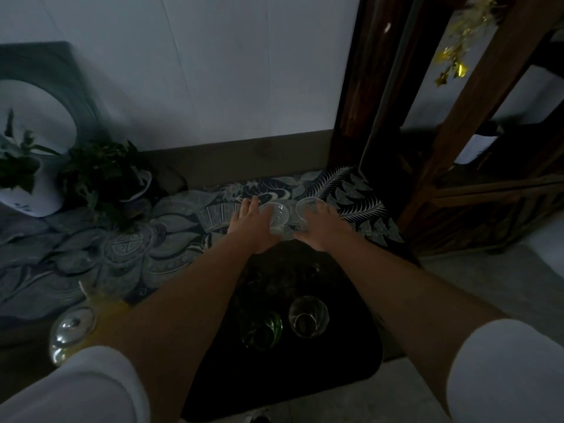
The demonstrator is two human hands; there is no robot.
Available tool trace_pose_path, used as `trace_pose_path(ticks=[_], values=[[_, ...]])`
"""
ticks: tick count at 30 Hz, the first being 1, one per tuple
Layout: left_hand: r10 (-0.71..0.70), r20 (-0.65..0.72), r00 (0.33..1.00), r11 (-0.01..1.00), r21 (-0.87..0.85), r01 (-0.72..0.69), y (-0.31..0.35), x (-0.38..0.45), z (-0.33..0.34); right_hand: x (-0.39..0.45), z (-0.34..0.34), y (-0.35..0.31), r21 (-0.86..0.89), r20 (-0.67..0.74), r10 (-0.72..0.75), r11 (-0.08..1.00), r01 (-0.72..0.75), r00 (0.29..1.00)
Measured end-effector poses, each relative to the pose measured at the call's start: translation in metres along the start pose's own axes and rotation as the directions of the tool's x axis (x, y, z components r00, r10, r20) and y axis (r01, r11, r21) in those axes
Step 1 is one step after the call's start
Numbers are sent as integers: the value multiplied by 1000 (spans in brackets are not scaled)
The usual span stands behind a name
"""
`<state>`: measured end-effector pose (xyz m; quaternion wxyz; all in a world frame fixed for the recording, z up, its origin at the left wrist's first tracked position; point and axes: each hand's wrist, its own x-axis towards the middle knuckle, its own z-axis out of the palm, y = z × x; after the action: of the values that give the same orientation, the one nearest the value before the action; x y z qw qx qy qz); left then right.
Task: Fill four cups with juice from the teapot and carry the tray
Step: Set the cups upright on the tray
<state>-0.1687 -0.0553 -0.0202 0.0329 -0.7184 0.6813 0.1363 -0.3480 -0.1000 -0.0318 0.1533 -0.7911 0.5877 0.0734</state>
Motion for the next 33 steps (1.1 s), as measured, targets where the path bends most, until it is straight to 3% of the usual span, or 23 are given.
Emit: trace_pose_path(ticks=[7, 16, 22, 33], values=[[12, 70, 997, 989, -150, -1, -8, 61, 10, 53, 1, -7, 30, 21, 116, 993, -116, 993], [131, 274, 953, 988, -112, -103, -3, 110, 16, 106, 10, 0, 46, 167, 205, 975, -215, 964], [167, 272, 948, 983, -118, -140, -3, 120, 13, 120, 11, 6, 140, 216, 177, 968, -210, 960], [133, 220, 966, 986, -130, -106, -5, 117, 25, 120, 1, 5, 50, 177, 121, 990, -132, 977]])
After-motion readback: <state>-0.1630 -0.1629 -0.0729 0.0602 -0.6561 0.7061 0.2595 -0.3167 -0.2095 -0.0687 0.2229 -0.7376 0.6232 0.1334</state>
